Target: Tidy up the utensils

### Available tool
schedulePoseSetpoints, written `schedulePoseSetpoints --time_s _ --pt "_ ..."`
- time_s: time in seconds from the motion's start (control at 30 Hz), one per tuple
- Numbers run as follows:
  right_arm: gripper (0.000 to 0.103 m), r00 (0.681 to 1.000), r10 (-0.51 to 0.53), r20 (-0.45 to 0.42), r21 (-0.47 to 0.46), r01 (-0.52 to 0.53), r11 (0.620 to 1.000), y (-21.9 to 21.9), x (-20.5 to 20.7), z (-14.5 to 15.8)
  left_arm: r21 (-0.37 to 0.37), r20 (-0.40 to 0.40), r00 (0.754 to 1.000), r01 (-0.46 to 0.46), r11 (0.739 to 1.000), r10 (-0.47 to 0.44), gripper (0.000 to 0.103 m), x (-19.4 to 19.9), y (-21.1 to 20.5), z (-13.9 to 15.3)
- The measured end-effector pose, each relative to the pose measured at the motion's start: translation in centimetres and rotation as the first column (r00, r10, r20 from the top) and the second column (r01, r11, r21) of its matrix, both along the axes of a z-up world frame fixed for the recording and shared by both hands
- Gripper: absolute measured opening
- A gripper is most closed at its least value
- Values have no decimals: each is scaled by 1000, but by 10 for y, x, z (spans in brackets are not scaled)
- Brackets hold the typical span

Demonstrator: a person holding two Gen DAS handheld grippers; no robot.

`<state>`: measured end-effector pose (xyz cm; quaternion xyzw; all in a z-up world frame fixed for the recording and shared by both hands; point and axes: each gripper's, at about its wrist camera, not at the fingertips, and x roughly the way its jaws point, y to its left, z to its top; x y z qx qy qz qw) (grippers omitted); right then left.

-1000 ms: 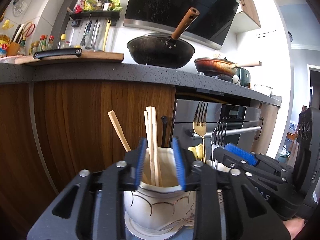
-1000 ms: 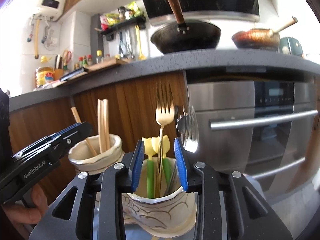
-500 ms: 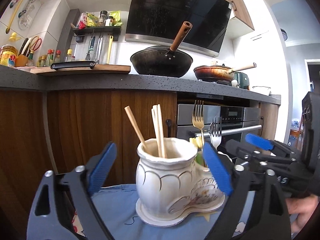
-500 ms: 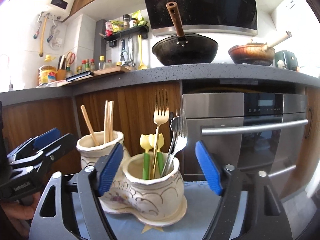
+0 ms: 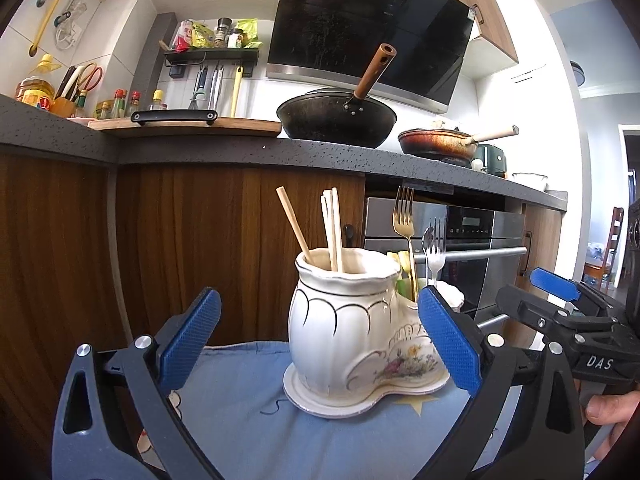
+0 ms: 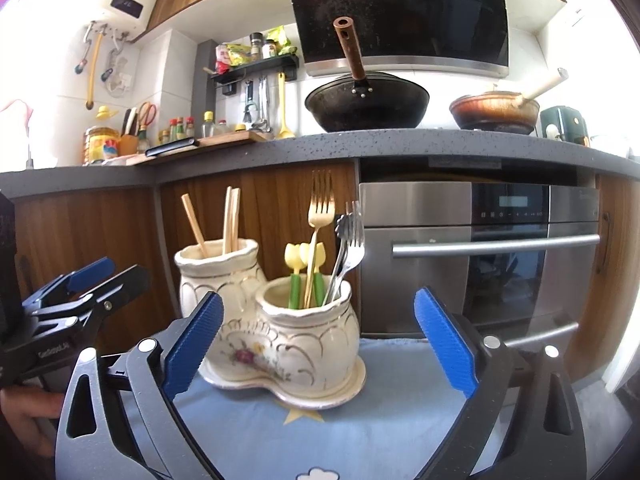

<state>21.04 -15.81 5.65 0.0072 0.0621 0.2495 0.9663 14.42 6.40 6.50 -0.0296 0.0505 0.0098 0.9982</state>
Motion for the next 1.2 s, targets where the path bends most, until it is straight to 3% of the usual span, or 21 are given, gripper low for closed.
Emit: schedulePoseSetpoints --time_s 0.4,0.57,1.2 --pt "98 1000 11 15 -19 -11 1000 2 -10 -6 -32 -3 1000 -26 999 26 98 -15 3 -3" --pt "98 1000 2 -13 -42 -3 999 6 -6 -8 -10 -38 998 -42 999 42 98 -11 -2 -5" --pt "98 1000 8 -13 -39 -8 999 5 -6 -8 -12 -53 997 -49 999 48 98 -8 0 -6"
